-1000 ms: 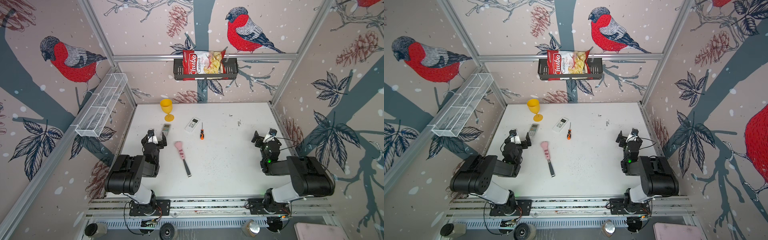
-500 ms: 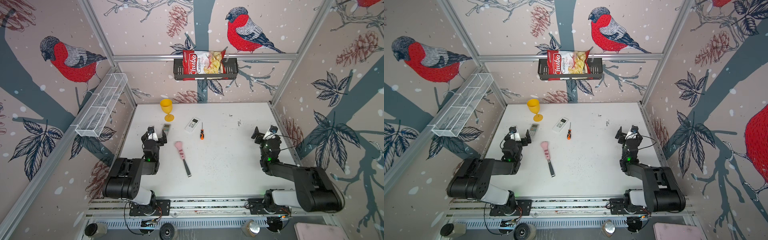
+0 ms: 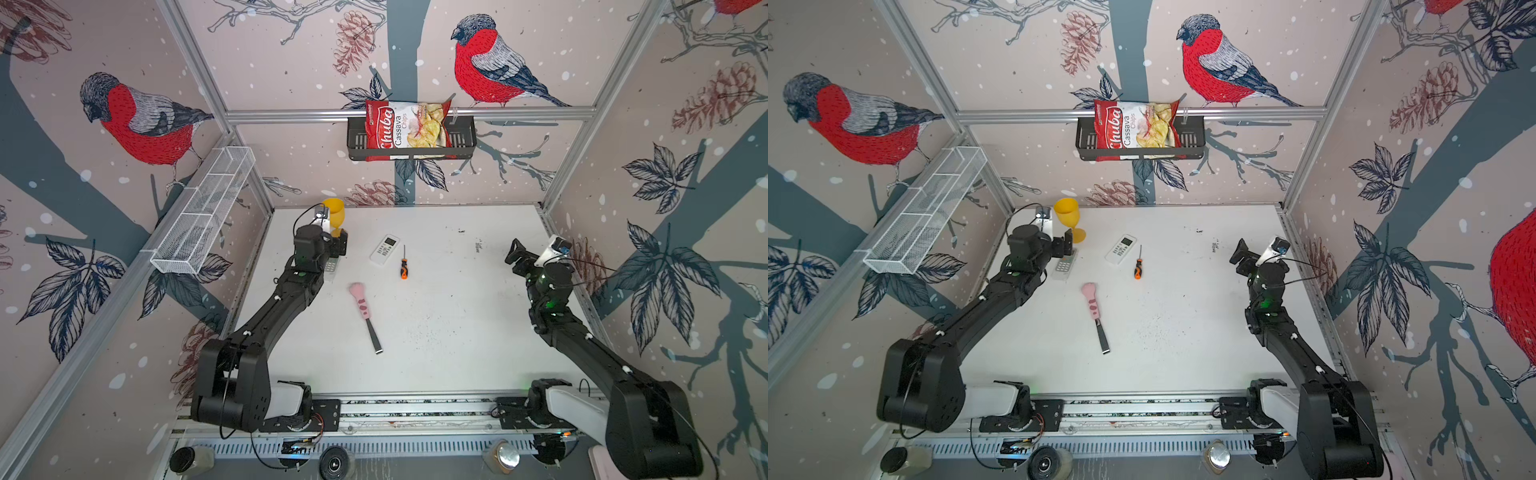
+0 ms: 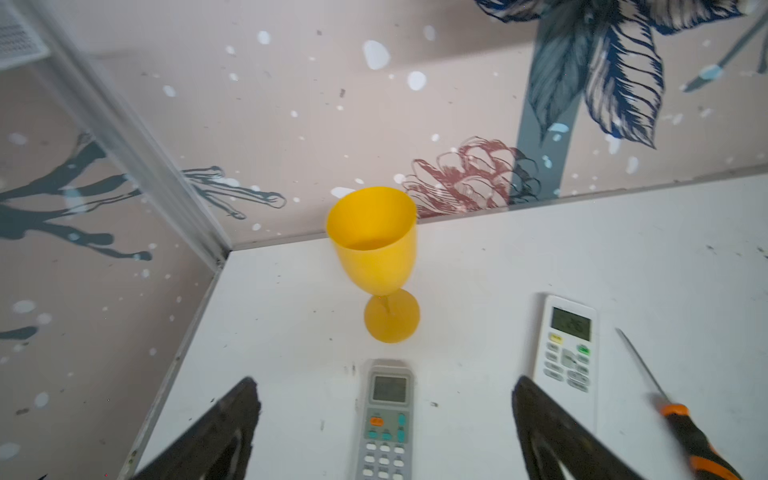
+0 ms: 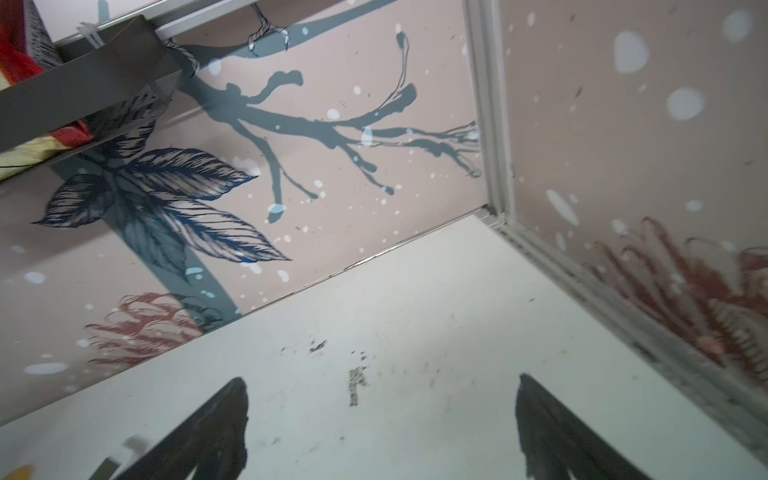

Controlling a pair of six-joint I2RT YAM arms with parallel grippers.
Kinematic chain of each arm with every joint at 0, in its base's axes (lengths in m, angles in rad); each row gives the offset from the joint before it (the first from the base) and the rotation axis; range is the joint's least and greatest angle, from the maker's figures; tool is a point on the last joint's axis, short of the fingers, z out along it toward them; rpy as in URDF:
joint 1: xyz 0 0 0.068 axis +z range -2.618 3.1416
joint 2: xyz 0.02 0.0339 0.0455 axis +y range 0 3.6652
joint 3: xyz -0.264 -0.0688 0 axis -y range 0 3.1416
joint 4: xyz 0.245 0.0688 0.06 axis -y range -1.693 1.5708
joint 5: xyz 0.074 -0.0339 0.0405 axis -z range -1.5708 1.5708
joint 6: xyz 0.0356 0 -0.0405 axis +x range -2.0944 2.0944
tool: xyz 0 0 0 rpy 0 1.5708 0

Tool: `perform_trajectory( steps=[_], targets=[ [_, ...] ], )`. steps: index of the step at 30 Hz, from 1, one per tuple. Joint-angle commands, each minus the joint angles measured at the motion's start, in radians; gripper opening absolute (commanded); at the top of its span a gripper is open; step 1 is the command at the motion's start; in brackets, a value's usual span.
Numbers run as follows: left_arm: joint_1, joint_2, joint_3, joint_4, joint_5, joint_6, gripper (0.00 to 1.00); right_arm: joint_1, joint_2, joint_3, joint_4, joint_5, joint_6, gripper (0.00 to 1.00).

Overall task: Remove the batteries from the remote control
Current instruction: 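Reach the left gripper to the white remote and grasp its end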

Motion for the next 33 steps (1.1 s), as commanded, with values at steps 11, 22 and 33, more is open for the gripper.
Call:
perform_trajectory(
  steps=[11,22,33],
  targets=[
    [-0.166,0.403,0.477,-0.522,0.114,0.044,0.94,0.027,0.185,0.091,-0.051,-0.196,0.130,1.00],
    [-0.176,0.812,0.922,-0.779,0.185,0.037,0.84,0.087,0.290,0.173,-0.087,-0.249,0.094,0.98],
    [-0.173,1.026,1.141,-0.850,0.259,0.046,0.81,0.130,0.296,0.197,-0.107,-0.227,0.062,0.99]
  ],
)
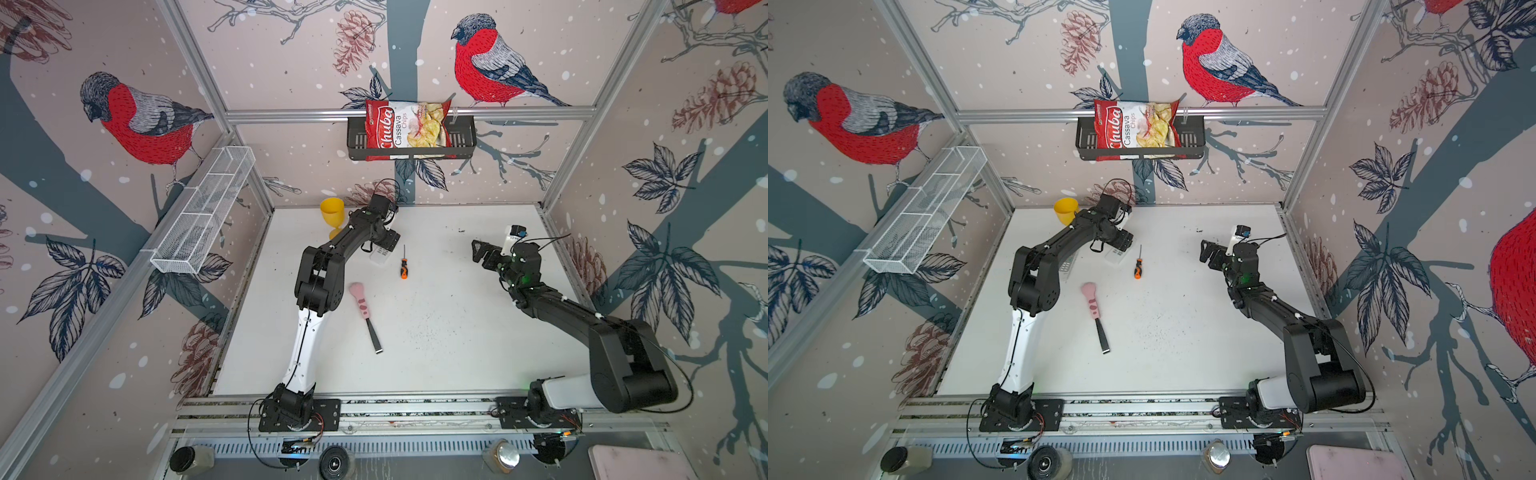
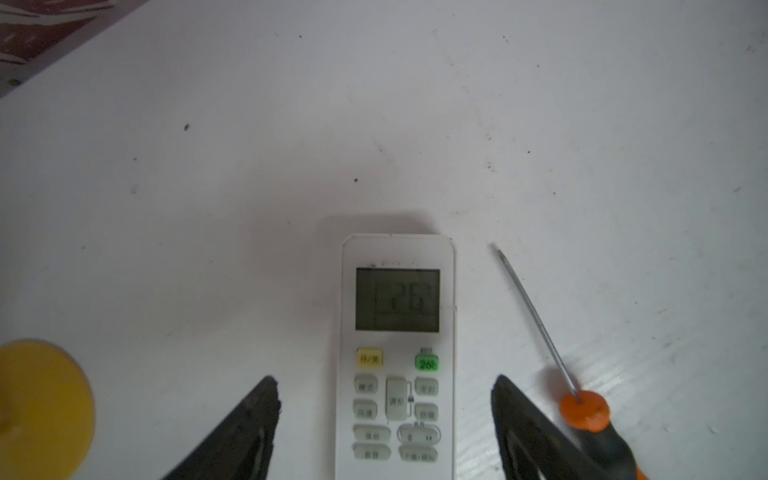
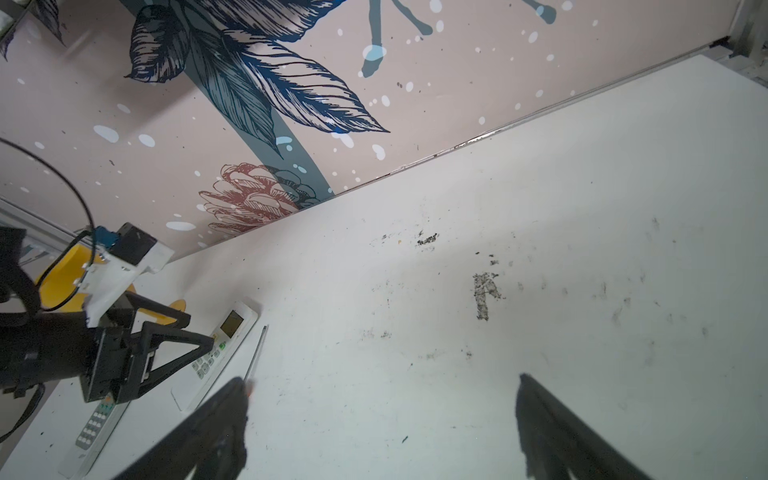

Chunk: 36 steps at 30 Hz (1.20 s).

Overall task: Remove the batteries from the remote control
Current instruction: 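Reach the left gripper to the white remote and grasp its end, then lift the white remote with the left gripper while the right gripper approaches it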

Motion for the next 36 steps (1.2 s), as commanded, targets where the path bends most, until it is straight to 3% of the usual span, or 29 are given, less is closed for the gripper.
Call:
perform_trajectory(
  steps=[1,17,23,36],
  targets=[
    [0.004,0.027,0.031,-0.042,0.043,0.003,0.81,0.009,-0.011,0.006,-0.003,0.015,-0.021,1.00],
    [0.007,0.111,0.098,-0.045,0.087,0.004,0.78,0.029,-0.007,0.012,-0.010,0.025,-0.027,1.00],
    [0.007,0.111,0.098,-0.028,0.076,0.002,0.66,0.032,-0.008,0.013,-0.013,0.026,-0.028,1.00],
    [-0.009,0.113,0.084,-0.005,0.001,-0.018,0.63,0.037,-0.017,0.011,-0.016,0.028,-0.029,1.00]
  ],
)
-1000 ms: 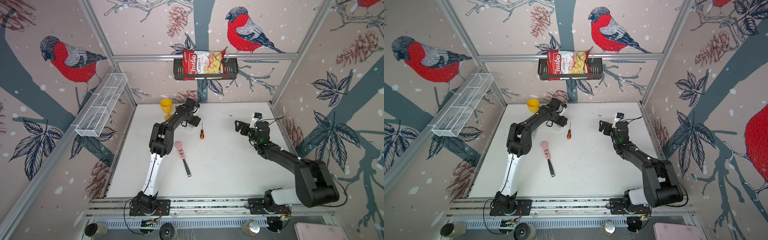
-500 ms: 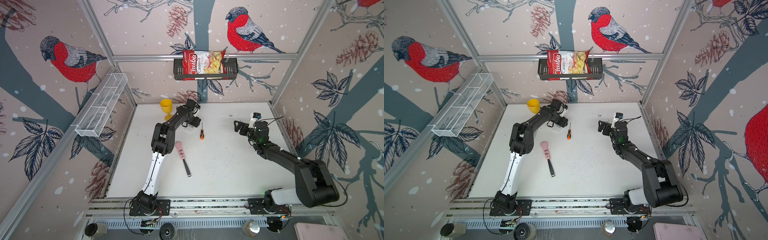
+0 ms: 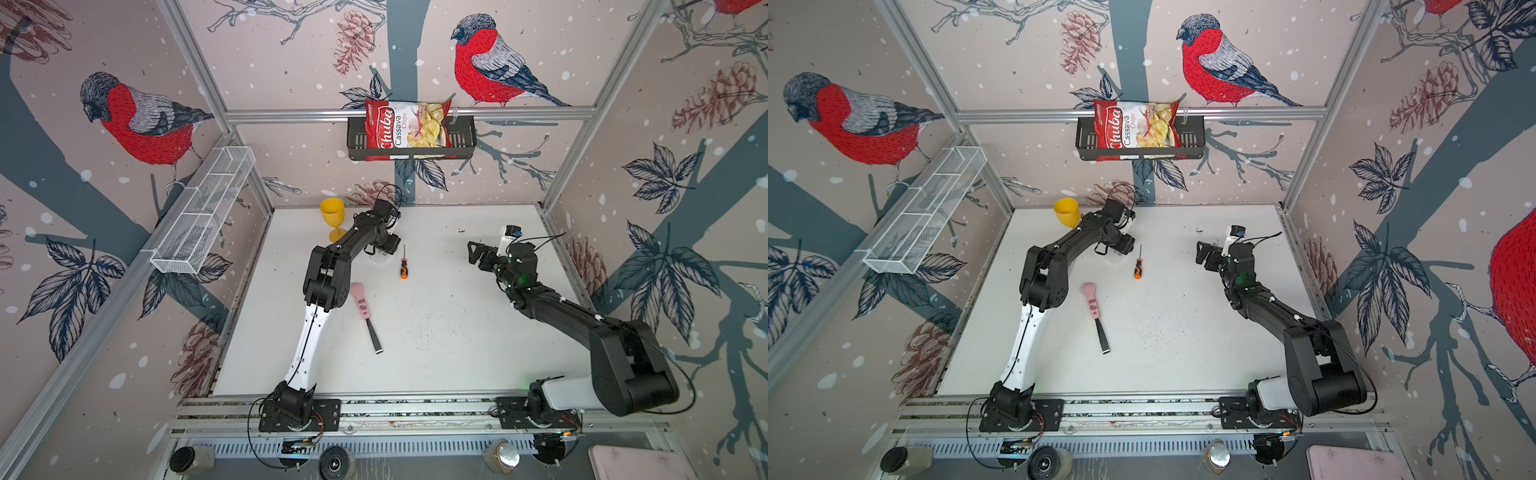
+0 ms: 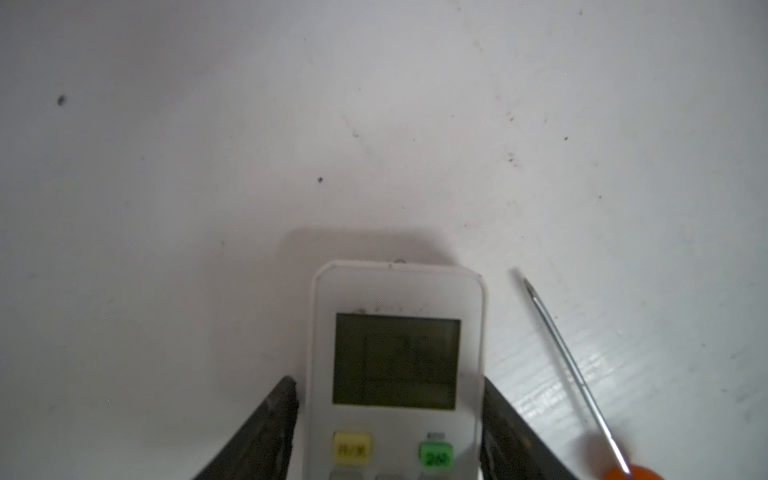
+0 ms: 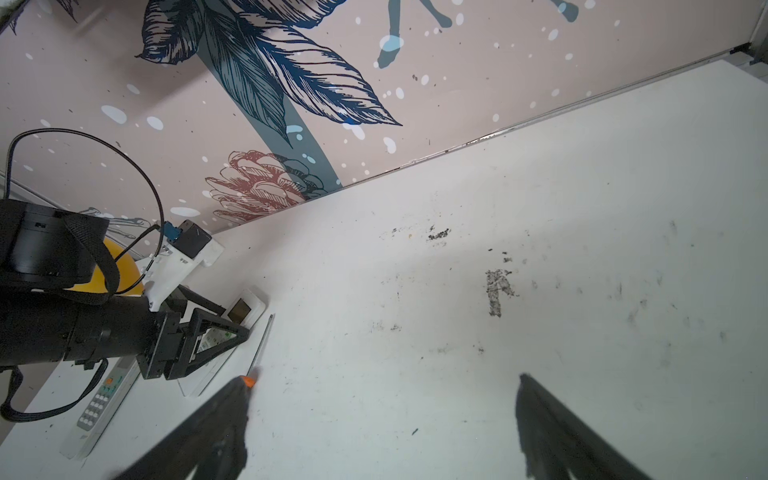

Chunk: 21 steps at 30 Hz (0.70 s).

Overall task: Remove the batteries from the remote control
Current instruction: 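Lift the white remote with the left gripper while the right gripper approaches it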

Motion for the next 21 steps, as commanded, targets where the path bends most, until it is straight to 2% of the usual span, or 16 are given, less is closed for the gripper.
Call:
perform_trajectory(
  steps=[1,4,7,11,17,21],
  targets=[
    [-0.008,0.001,-0.003,0.024,-0.036,-0.011,0.60,0.002,-0.007,0.005,0.005,0.007,-0.004,0.99],
    [-0.012,-0.005,-0.005,0.034,-0.036,-0.011,0.49,0.002,-0.007,0.003,0.004,0.006,-0.004,1.00],
    [-0.014,-0.026,-0.029,0.052,-0.027,-0.002,0.45,0.002,-0.009,0.001,0.007,0.003,-0.008,1.00],
    [-0.014,-0.060,-0.056,0.066,-0.019,-0.002,0.43,0.002,-0.015,-0.008,0.024,-0.018,-0.009,1.00],
    [-0.012,-0.149,-0.079,0.070,0.040,-0.027,0.41,0.002,-0.052,-0.028,0.068,-0.115,-0.019,1.00],
    [0.004,-0.265,-0.160,0.150,0.166,-0.091,0.41,0.002,-0.112,-0.060,0.132,-0.192,-0.009,1.00]
  ],
)
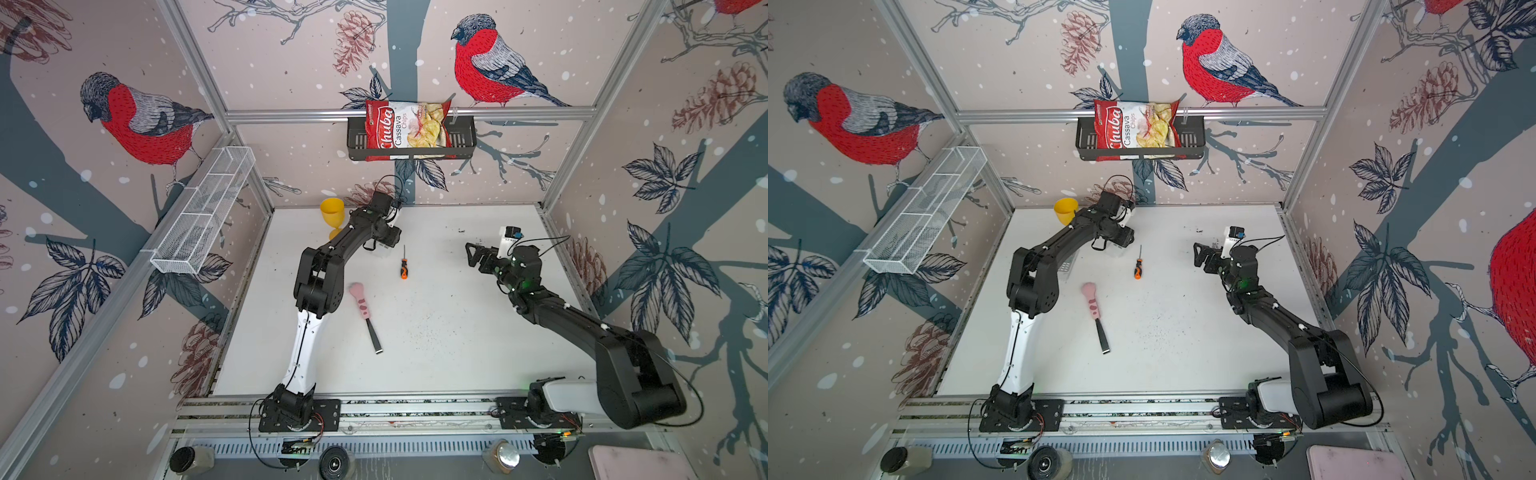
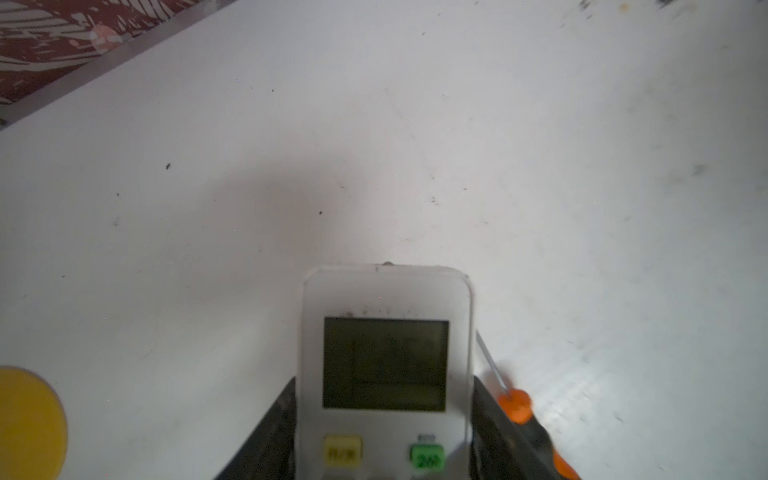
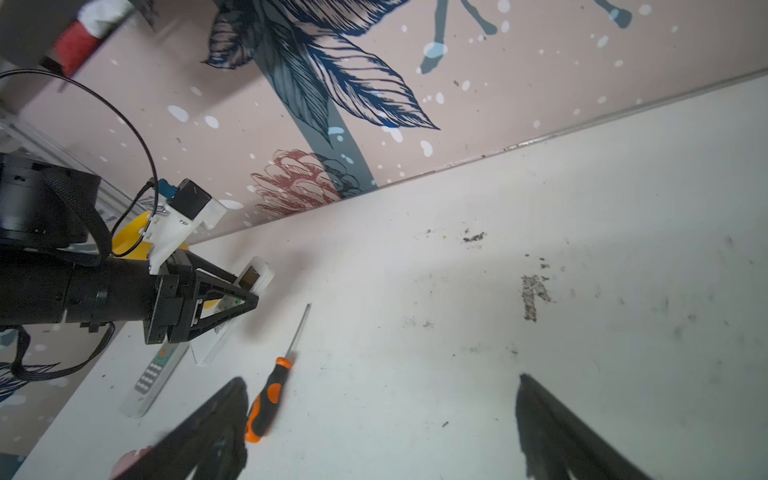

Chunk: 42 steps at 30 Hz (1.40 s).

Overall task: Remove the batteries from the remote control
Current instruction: 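Lift the white remote with the left gripper while the right gripper approaches it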

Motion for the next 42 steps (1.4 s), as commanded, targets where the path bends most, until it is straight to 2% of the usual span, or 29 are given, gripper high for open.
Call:
perform_trajectory(
  steps=[1,6,10,13,17,22,28,31,36,38,42],
  targets=[
    [0.015,-0.092,-0.054,0.110,0.151,-0.070,0.41,0.001,-0.041,-0.016,0.100,-0.100,-0.010,1.00],
    [0.019,-0.264,-0.228,0.280,0.317,-0.161,0.42,-0.002,-0.102,0.001,0.146,-0.318,-0.052,1.00],
    [0.022,-0.414,-0.434,0.561,0.463,-0.272,0.42,0.000,-0.109,0.018,0.221,-0.493,-0.048,1.00],
    [0.031,-0.463,-0.518,0.732,0.571,-0.371,0.42,0.004,-0.081,0.063,0.225,-0.610,-0.059,1.00],
    [0.035,-0.489,-0.604,0.943,0.665,-0.471,0.42,0.003,-0.027,0.120,0.209,-0.699,-0.083,1.00],
    [0.039,-0.491,-0.691,1.231,0.770,-0.588,0.42,-0.002,0.058,0.176,0.258,-0.795,-0.055,1.00],
    [0.057,-0.437,-0.751,1.652,0.851,-0.820,0.42,-0.004,0.203,0.316,0.233,-0.867,-0.046,1.00],
    [0.066,-0.398,-0.741,1.770,0.867,-0.888,0.42,-0.002,0.271,0.391,0.194,-0.884,-0.058,1.00],
    [0.094,-0.285,-0.684,2.073,0.907,-1.130,0.41,0.004,0.379,0.490,0.195,-0.941,-0.031,0.99],
    [0.098,-0.259,-0.667,2.121,0.911,-1.168,0.41,0.008,0.414,0.515,0.214,-0.953,-0.012,1.00],
    [0.096,-0.247,-0.668,2.109,0.906,-1.146,0.41,0.028,0.485,0.579,0.240,-0.966,0.027,0.99]
  ],
)
